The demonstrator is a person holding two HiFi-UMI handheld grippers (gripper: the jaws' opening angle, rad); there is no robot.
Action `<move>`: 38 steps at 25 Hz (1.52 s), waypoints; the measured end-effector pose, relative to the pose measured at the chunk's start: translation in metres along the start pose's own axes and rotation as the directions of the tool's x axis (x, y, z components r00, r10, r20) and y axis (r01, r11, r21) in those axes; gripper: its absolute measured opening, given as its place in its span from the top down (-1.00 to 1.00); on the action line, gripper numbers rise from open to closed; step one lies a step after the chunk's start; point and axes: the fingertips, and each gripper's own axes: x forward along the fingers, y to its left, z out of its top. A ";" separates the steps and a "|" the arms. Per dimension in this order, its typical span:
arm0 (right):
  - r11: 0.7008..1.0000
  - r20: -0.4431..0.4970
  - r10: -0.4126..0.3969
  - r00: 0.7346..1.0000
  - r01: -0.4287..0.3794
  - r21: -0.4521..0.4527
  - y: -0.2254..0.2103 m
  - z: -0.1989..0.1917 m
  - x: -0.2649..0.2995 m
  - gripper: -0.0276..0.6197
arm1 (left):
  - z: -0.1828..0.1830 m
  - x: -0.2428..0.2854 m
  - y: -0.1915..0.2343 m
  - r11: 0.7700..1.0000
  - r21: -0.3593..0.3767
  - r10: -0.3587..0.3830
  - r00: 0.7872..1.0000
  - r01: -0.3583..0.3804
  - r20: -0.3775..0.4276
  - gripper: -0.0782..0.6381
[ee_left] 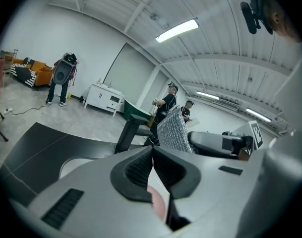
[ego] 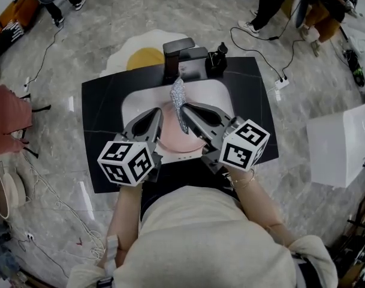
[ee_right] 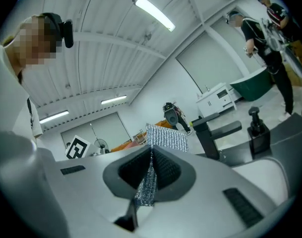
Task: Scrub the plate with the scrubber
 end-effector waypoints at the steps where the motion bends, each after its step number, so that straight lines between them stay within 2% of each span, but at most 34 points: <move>1: 1.000 0.017 0.009 1.000 -0.009 0.000 0.002 0.003 -0.002 0.84 | 0.002 -0.001 -0.002 1.000 0.006 -0.005 1.000 0.005 0.007 0.72; 8: 1.000 0.099 0.002 0.995 -0.005 0.030 0.007 0.012 -0.018 0.84 | 0.004 -0.013 -0.011 0.998 0.052 -0.046 0.999 0.045 0.019 0.72; 12: 0.998 0.107 -0.045 0.993 0.040 0.049 0.000 0.006 -0.025 0.84 | 0.003 -0.011 -0.012 0.996 0.089 -0.026 1.000 0.025 0.007 0.72; 16: 0.992 0.081 -0.111 0.991 0.105 0.069 -0.010 -0.008 -0.028 0.84 | 0.002 -0.011 -0.011 0.993 0.122 0.008 1.000 -0.008 -0.002 0.72; 21: 0.993 0.074 -0.114 0.991 0.110 0.050 -0.012 -0.016 -0.028 0.84 | -0.003 -0.008 -0.004 0.993 0.104 0.058 0.998 -0.057 -0.016 0.72; 38: 0.992 -0.042 -0.126 0.991 0.127 0.013 -0.011 -0.040 -0.021 0.84 | -0.038 -0.001 -0.020 0.996 0.093 0.013 0.993 -0.002 -0.115 0.72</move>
